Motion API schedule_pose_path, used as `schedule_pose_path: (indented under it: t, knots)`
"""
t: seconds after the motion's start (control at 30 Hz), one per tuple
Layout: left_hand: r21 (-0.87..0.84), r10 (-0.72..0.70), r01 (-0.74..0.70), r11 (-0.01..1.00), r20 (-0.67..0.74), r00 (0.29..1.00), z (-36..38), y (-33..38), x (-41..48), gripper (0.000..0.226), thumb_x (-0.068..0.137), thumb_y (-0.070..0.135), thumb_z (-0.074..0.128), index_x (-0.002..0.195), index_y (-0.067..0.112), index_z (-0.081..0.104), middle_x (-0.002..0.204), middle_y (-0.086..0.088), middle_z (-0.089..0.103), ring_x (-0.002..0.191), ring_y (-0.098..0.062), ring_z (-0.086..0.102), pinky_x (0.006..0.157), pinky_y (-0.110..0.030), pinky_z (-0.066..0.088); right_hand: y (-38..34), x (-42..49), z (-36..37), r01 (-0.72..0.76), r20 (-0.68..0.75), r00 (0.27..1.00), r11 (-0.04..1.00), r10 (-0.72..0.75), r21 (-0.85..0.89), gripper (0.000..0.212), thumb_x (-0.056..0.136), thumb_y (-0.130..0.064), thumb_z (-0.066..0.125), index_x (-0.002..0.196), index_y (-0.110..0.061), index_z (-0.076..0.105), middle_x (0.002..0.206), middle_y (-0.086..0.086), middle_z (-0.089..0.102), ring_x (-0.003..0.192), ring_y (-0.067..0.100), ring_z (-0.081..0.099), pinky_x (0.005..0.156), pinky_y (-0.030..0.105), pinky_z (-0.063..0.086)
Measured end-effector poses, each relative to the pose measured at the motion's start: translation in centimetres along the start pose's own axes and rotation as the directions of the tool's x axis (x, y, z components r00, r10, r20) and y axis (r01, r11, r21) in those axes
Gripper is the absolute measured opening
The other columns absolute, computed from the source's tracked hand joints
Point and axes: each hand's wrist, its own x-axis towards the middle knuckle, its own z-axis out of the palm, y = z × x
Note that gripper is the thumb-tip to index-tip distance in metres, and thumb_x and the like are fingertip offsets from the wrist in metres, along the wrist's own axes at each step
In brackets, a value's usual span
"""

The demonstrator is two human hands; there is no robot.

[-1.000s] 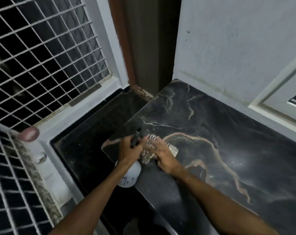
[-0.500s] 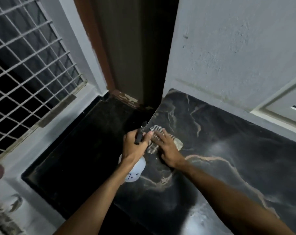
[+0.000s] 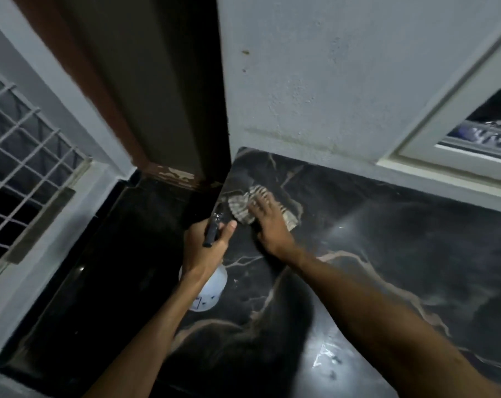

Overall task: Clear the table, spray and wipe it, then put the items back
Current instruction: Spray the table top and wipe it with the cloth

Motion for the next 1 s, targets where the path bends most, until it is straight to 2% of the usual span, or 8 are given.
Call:
schedule_pose_path:
  t: [0.07,0.17,0.2,0.23,0.33,0.7,0.83,1.0]
  knots:
    - [-0.019,-0.006,0.007,1.000,0.034,0.999,1.3,0.4,-1.0,0.043,0.084,0.041,0.076,0.053,0.020,0.056,0.042,0.005,0.049,0.042,-0.021,0.048,0.052,-0.040,0.045,2.7,-4.2,-0.6,0.115,0.041,0.992,0.993,-0.116,0.017,0.074,0.074,-0.009,0.044,0.148,-0.014,0.046,0.163,0.015,0.026,0.153,0.036,0.015,0.126,0.045,0.010]
    - [-0.037,0.013,-0.010,0.999,0.085,0.996,4.3,1.4,-3.3,0.039,0.085,0.037,0.077,0.054,0.025,0.058,0.045,0.007,0.052,0.042,-0.016,0.048,0.053,-0.033,0.041,9.0,-8.6,-5.0,-0.217,-0.241,0.933,0.953,0.266,0.210,0.075,0.096,-0.055,0.015,0.140,-0.008,0.055,0.157,0.020,0.035,0.146,0.044,0.030,0.122,0.055,0.021]
    - [-0.045,0.016,-0.012,0.999,0.096,0.995,5.2,1.8,-4.3,0.040,0.087,0.034,0.077,0.054,0.024,0.058,0.045,0.007,0.052,0.041,-0.014,0.048,0.053,-0.032,0.041,10.1,-10.5,-5.4,-0.282,-0.250,0.908,0.931,0.337,0.231,0.099,0.045,-0.020,0.029,0.140,-0.007,0.054,0.157,0.020,0.034,0.145,0.046,0.029,0.121,0.057,0.021]
    - [-0.044,0.023,-0.018,0.999,0.111,0.994,6.1,2.1,-5.2,0.042,0.088,0.031,0.077,0.053,0.023,0.057,0.045,0.007,0.052,0.040,-0.014,0.048,0.052,-0.032,0.040,10.0,-12.8,-5.4,-0.292,-0.219,0.917,0.935,0.333,0.199,0.068,0.075,-0.011,0.039,0.142,-0.006,0.053,0.159,0.019,0.032,0.147,0.045,0.027,0.121,0.058,0.020]
    - [-0.032,0.044,-0.038,0.999,0.188,0.981,9.3,3.3,-9.1,0.042,0.090,0.028,0.076,0.055,0.021,0.054,0.047,0.007,0.053,0.044,-0.015,0.051,0.053,-0.032,0.042,9.7,-21.3,-4.2,-0.072,-0.151,0.985,0.994,0.084,0.084,0.078,0.069,0.001,0.050,0.145,-0.013,0.050,0.162,0.010,0.030,0.153,0.032,0.021,0.126,0.048,0.013]
    - [0.090,-0.059,0.027,0.996,0.377,0.924,23.0,6.3,-27.7,0.034,0.092,0.026,0.074,0.073,0.001,0.062,0.058,-0.013,0.061,0.038,-0.015,0.049,0.039,-0.021,0.039,22.9,-45.6,-10.7,-0.594,-0.320,0.654,0.727,0.685,0.343,0.076,0.058,-0.007,0.040,0.132,-0.004,0.060,0.149,0.025,0.042,0.140,0.047,0.034,0.120,0.056,0.026]
    - [0.113,-0.143,0.111,0.987,0.335,0.931,25.2,6.5,-32.7,0.038,0.094,0.027,0.072,0.063,0.008,0.059,0.050,-0.009,0.055,0.033,-0.012,0.046,0.037,-0.021,0.038,23.9,-50.0,-10.6,-0.523,-0.297,0.748,0.802,0.594,0.289,0.074,0.064,-0.012,0.038,0.134,-0.003,0.059,0.153,0.026,0.038,0.144,0.044,0.031,0.124,0.050,0.018]
    - [0.083,-0.140,0.121,0.989,0.281,0.949,23.5,4.6,-34.5,0.040,0.090,0.026,0.077,0.060,0.013,0.054,0.048,-0.009,0.057,0.030,-0.011,0.045,0.036,-0.021,0.038,22.9,-49.2,-11.1,-0.611,-0.318,0.630,0.705,0.709,0.360,0.073,0.058,-0.007,0.041,0.128,0.001,0.061,0.149,0.028,0.040,0.137,0.050,0.033,0.119,0.053,0.027]
